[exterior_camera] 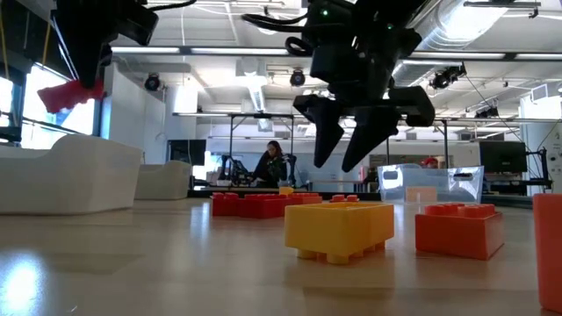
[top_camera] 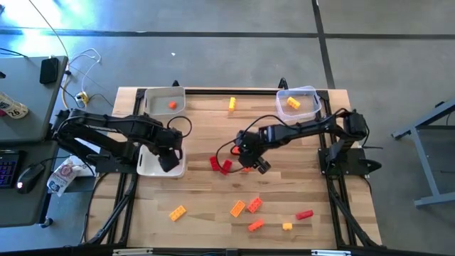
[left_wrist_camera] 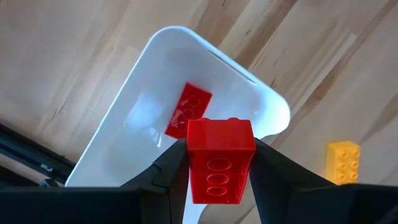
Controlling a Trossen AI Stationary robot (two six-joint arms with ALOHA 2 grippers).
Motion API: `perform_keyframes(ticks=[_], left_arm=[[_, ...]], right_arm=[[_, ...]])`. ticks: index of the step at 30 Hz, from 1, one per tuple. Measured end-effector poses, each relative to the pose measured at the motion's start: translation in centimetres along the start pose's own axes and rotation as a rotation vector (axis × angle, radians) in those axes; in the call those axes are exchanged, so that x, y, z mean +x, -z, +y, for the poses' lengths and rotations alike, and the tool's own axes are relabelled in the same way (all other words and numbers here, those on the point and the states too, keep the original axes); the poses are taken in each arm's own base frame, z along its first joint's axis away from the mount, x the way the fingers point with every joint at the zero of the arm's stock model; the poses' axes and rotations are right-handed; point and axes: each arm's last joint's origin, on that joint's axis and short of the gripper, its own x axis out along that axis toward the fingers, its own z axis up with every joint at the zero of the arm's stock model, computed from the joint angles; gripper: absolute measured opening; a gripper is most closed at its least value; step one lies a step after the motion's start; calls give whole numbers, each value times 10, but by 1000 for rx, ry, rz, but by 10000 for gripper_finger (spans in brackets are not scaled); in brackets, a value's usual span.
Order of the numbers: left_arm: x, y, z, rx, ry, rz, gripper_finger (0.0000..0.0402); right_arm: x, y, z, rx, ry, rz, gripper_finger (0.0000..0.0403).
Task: Sort & place blocks by color
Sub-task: Put the red game piece into the white bin
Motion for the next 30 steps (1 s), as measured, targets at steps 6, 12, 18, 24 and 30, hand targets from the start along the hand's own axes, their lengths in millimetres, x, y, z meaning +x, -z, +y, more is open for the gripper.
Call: perform_keyframes(ticks=[6,12,18,24,30], left_arm=[[12,-5,-6,11,-33,70,119],[27,-12,-12,23,-90,150,119],[37,-14,-15,41,-134,223,119],[44,-17,-17,53,-177,245,126],[50,-20,-18,59,-219,250,157]], right_arm=[[6,-1,7,-35,-35,24,185],[7,-4,8,-62,-25,18,185],[7,-2,9,-73,-32,44,185],[7,1,10,-138,-25,92,185],[7,2,11,-189,-37,100,185]])
